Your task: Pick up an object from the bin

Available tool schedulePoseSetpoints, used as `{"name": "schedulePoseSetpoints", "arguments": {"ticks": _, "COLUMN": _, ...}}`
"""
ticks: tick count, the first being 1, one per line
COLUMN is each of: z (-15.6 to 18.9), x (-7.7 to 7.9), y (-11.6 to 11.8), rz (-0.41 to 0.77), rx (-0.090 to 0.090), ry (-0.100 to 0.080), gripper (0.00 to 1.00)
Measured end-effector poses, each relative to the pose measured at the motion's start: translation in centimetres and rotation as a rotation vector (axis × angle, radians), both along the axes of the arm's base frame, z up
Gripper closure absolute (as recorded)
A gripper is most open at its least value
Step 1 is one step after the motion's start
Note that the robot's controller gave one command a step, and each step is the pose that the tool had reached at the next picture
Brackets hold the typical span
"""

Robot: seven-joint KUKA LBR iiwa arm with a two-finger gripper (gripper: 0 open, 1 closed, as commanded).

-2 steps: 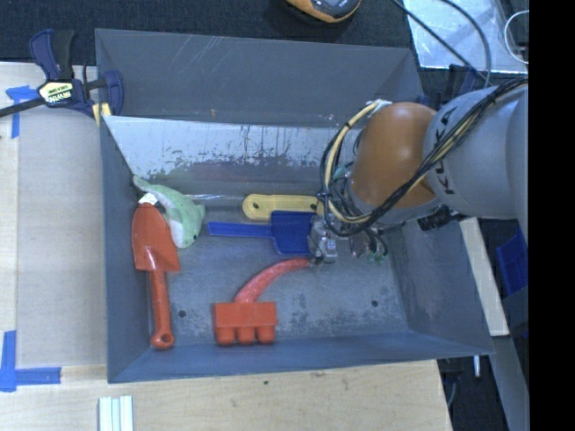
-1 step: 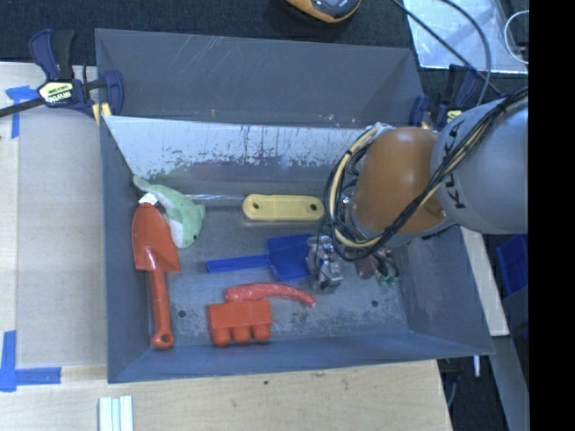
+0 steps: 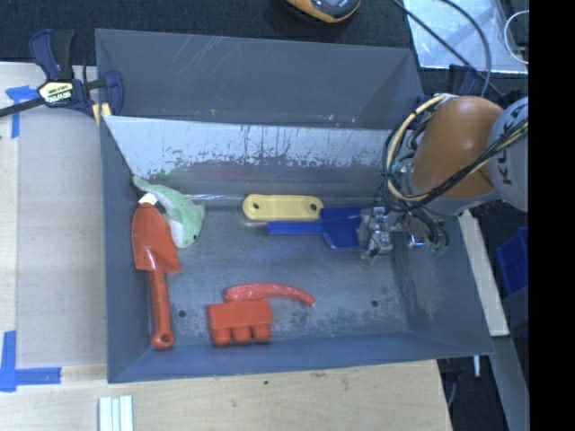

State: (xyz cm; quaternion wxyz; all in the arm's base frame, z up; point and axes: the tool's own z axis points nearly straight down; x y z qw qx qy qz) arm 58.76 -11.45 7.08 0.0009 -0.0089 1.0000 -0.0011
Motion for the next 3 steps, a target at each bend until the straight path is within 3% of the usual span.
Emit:
{"name": "schedulePoseSetpoints", "arguments": {"ticks": 1, "z": 0.0, "x": 0.8, "y": 1.3, "rz": 0.082, "rx": -0.002, "ry": -0.001, "gripper": 1.0}}
{"name": "schedulePoseSetpoints", "arguments": {"ticks": 2, "z": 8.2, "x": -0.5, "y": 2.6, "rz": 0.071, "rx": 0.001, "ry": 0.001, "gripper": 1.0}}
{"name": "schedulePoseSetpoints", "arguments": {"ticks": 3, "z": 16.9, "x": 0.1, "y": 2.7, "rz": 0.161, "rx": -0.005, "ry": -0.014, "gripper": 1.0}}
